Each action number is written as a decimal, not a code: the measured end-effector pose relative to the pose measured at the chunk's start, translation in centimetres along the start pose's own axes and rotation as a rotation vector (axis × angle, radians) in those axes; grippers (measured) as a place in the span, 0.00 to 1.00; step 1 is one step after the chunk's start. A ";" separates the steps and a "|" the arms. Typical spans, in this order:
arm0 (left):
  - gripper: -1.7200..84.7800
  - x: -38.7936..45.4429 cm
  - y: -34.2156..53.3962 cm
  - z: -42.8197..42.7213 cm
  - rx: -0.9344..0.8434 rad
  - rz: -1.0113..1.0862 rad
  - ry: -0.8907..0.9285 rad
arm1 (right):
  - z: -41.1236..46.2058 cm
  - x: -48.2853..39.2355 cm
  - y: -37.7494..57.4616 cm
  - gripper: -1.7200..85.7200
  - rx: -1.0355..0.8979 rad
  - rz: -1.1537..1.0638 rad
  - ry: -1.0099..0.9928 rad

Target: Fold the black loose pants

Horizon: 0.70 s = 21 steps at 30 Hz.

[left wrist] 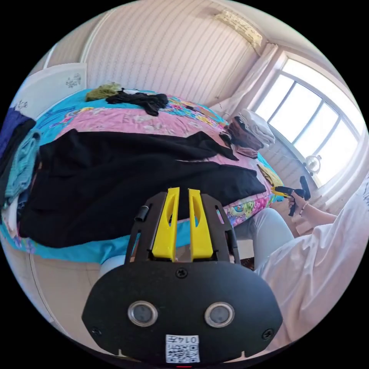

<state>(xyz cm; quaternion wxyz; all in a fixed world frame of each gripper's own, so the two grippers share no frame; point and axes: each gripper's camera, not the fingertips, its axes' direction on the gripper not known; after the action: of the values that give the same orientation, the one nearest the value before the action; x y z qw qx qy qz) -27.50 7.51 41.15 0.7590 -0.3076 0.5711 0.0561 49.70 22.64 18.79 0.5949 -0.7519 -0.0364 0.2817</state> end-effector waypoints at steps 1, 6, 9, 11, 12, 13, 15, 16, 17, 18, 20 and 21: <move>0.08 1.0 -0.8 1.5 -0.011 0.016 0.010 | 0.1 0.9 0.2 0.16 0.000 0.012 -0.003; 0.09 9.5 -6.9 14.0 -0.191 0.181 0.107 | 0.3 7.4 1.3 0.17 0.056 0.108 -0.031; 0.09 14.7 -10.3 18.9 -0.238 0.354 0.100 | -0.2 9.9 1.6 0.17 0.090 0.101 -0.055; 0.09 17.6 -12.6 22.3 -0.264 0.439 0.104 | -0.7 11.5 2.0 0.17 0.118 0.103 -0.070; 0.09 19.6 -14.3 24.8 -0.295 0.486 0.118 | -0.8 12.6 2.3 0.17 0.129 0.107 -0.091; 0.08 20.7 -15.1 26.2 -0.309 0.510 0.125 | -0.9 13.1 2.5 0.17 0.133 0.111 -0.104; 0.05 25.1 -18.0 31.3 -0.342 0.598 0.170 | -1.3 15.3 3.3 0.17 0.152 0.137 -0.167; 0.05 26.1 -18.6 32.5 -0.341 0.617 0.180 | -1.4 15.8 3.5 0.17 0.158 0.149 -0.181; 0.04 28.3 -19.8 35.0 -0.334 0.654 0.194 | -1.6 16.8 4.0 0.17 0.174 0.172 -0.210; 0.04 30.3 -20.8 37.8 -0.341 0.680 0.193 | -1.7 17.7 4.5 0.17 0.191 0.184 -0.230; 0.05 33.0 -22.3 42.4 -0.376 0.682 0.201 | -1.7 19.0 5.1 0.17 0.196 0.200 -0.242; 0.07 34.6 -23.1 45.6 -0.412 0.675 0.206 | -1.6 19.8 5.3 0.17 0.193 0.208 -0.249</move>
<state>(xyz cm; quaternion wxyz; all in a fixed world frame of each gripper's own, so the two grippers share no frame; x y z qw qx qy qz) 32.36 3.96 26.46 0.5595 -0.2527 0.6896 0.3841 65.57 27.39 6.62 0.6230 -0.6503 -0.0045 0.4347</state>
